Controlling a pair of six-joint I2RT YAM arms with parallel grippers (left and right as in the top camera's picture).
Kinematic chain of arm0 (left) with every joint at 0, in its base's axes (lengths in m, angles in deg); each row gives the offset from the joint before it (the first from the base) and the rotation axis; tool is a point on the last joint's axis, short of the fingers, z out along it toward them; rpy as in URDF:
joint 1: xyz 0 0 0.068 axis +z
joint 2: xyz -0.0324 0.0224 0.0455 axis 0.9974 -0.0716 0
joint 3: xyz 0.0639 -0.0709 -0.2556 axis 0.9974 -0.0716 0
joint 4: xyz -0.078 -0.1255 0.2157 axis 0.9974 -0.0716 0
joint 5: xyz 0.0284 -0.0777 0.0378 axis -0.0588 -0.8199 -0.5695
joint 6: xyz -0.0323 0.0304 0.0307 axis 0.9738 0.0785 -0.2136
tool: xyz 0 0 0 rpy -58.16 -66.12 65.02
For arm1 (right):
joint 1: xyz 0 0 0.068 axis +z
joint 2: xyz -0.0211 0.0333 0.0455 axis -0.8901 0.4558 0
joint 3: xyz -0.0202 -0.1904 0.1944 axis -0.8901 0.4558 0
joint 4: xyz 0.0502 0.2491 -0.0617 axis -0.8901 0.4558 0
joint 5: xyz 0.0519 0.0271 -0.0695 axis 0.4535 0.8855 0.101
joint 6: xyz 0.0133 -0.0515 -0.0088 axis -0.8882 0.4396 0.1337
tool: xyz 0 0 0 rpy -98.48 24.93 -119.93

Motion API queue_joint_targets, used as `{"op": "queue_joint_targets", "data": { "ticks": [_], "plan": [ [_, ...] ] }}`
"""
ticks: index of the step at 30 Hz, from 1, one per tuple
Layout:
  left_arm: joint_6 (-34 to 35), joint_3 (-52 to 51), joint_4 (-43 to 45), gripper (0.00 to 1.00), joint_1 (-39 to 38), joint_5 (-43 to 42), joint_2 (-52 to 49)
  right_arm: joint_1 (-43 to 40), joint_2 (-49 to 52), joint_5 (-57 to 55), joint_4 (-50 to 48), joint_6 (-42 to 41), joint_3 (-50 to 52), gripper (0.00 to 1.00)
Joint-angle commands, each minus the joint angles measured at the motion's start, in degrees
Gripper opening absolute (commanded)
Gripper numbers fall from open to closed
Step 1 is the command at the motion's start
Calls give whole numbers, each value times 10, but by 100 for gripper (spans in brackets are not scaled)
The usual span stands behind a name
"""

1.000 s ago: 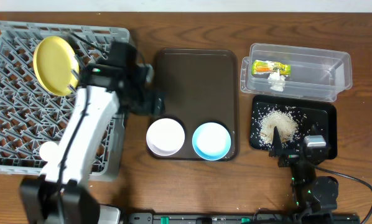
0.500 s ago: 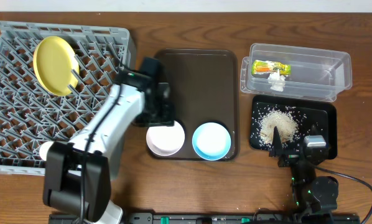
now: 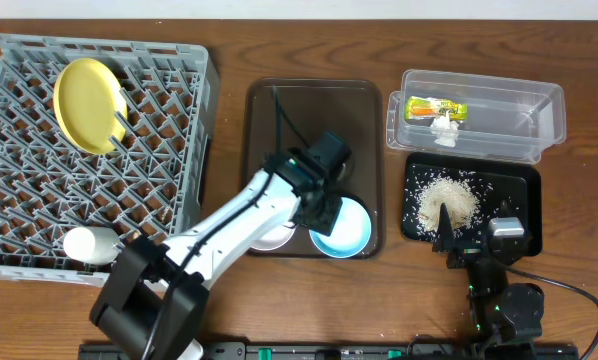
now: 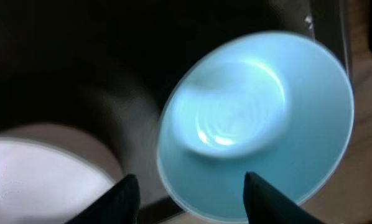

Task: Sort waste into correct bins and load items into the dishwasher
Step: 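Reach the left gripper to the light-blue bowl and grasp its rim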

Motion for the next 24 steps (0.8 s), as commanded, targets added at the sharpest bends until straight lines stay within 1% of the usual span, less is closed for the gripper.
{"op": "queue_joint_targets", "data": {
  "ticks": [1, 4, 9, 10, 12, 13, 14, 16, 18, 20, 22, 24],
  "plan": [
    [7, -27, 35, 52, -2, 26, -10, -5, -3, 2, 1, 5, 2, 99],
    [24, -36, 54, 50, -1, 47, -22, -5, -3, 2, 1, 4, 2, 99],
    [29, -36, 64, 45, -2, 45, -53, -5, -3, 2, 1, 5, 2, 99],
    [30, -36, 64, 40, -2, 43, -56, -5, -3, 2, 1, 5, 2, 99],
    [30, -35, 64, 23, -2, 38, -56, -5, -3, 2, 1, 5, 2, 99],
    [30, -31, 62, 19, -2, 38, -54, -5, -3, 2, 1, 4, 2, 99],
    [30, -24, 58, 12, -1, 37, -51, -5, -3, 2, 1, 4, 2, 99],
    [30, -2, 41, 7, 0, 37, -42, -5, -3, 2, 1, 5, 2, 99],
    [17, 32, 14, 6, 2, 37, -24, -5, -3, 2, 1, 5, 2, 99],
    [7, 69, -13, 6, 7, 55, -4, -5, -3, 2, 1, 5, 2, 99],
    [-8, 109, -43, 6, 18, 111, 20, -5, -3, 2, 1, 4, 2, 99],
    [-31, 142, -66, 6, 34, 189, 45, -5, -3, 2, 1, 5, 2, 99]
  ]
}}
